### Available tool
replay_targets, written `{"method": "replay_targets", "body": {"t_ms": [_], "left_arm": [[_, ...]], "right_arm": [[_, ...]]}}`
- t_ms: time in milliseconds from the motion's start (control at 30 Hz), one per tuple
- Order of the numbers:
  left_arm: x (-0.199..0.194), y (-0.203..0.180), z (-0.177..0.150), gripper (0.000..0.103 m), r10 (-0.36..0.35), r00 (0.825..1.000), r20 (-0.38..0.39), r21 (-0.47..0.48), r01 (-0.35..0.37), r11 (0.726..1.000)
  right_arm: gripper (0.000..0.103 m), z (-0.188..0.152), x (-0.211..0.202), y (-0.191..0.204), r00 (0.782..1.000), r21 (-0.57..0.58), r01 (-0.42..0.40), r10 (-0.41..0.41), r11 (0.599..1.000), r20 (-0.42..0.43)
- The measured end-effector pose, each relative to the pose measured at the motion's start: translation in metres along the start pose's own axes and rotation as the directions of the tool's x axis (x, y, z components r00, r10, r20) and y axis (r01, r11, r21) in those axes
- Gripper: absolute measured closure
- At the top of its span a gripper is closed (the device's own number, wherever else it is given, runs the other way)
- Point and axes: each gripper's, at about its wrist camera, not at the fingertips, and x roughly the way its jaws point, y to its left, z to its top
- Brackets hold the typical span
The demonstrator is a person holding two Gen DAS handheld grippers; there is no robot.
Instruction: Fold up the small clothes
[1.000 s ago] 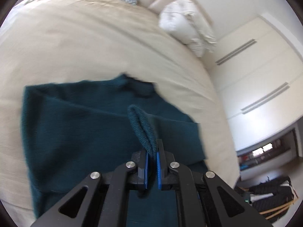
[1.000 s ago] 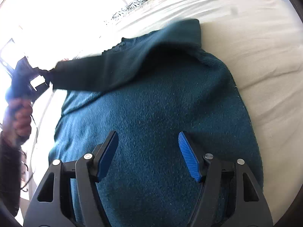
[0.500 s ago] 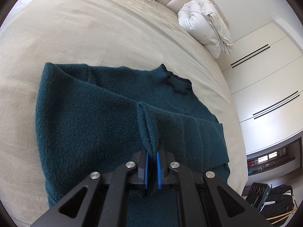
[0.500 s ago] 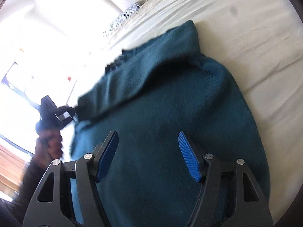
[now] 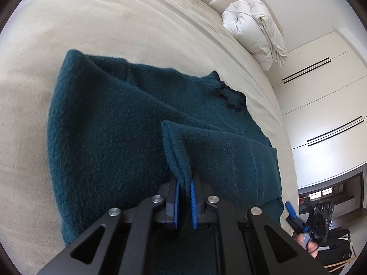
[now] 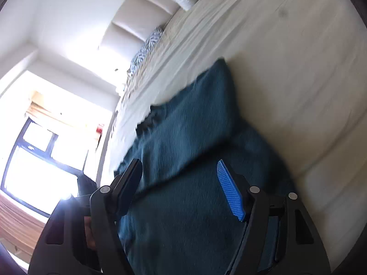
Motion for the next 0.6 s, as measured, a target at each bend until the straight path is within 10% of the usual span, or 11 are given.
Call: {"method": "replay_targets", "body": {"t_ms": [600], "left_arm": [[0.004,0.021,0.001,0.092,-0.071,0.997,-0.002,-0.009,0.071,0.997]], "right_arm": [[0.036,0.112,0.095,-0.022,0.994,0.131,-0.070,0.080,0.989,-0.071]]}}
